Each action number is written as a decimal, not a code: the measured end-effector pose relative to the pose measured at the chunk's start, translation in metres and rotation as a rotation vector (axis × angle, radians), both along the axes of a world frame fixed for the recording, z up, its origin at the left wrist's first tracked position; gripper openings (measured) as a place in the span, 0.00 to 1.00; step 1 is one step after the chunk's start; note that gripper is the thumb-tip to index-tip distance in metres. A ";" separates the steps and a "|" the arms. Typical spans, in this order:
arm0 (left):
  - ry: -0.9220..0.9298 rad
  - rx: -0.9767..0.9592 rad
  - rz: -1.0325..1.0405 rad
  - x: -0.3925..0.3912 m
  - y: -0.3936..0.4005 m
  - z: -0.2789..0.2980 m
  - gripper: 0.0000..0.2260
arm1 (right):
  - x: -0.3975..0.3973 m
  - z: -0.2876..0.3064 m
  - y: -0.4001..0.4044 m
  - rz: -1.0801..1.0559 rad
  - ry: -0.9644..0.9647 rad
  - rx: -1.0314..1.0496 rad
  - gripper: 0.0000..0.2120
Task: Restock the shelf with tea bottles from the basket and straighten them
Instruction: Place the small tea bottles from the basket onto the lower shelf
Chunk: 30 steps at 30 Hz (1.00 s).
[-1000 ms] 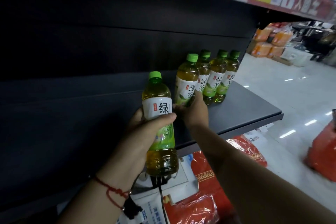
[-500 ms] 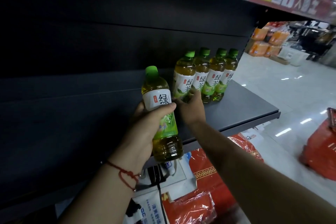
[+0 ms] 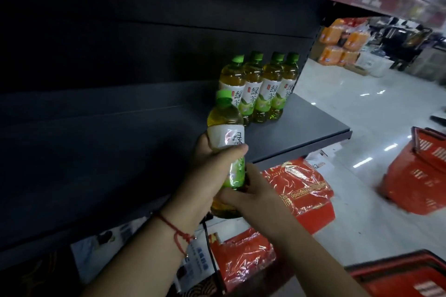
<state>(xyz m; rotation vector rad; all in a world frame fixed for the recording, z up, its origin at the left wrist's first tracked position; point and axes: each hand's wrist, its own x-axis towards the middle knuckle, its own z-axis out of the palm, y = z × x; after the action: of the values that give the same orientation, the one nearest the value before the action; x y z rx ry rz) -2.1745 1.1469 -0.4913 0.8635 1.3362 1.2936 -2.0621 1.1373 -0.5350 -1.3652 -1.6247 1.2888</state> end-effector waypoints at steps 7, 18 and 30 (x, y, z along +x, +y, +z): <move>0.223 0.156 -0.259 -0.002 -0.004 -0.008 0.13 | 0.031 -0.006 0.000 0.024 -0.003 0.039 0.23; 1.193 0.141 -0.104 -0.036 -0.027 0.000 0.30 | -0.018 0.007 0.069 -0.096 0.016 0.277 0.21; 1.336 0.026 -0.173 -0.066 -0.034 -0.028 0.30 | -0.073 -0.039 0.137 -0.251 -0.238 0.431 0.34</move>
<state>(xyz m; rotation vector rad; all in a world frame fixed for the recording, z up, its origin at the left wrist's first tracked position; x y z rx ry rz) -2.2401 1.1133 -0.5193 1.9688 2.1314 0.4841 -2.1349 1.2738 -0.5736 -1.4256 -1.6962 0.6038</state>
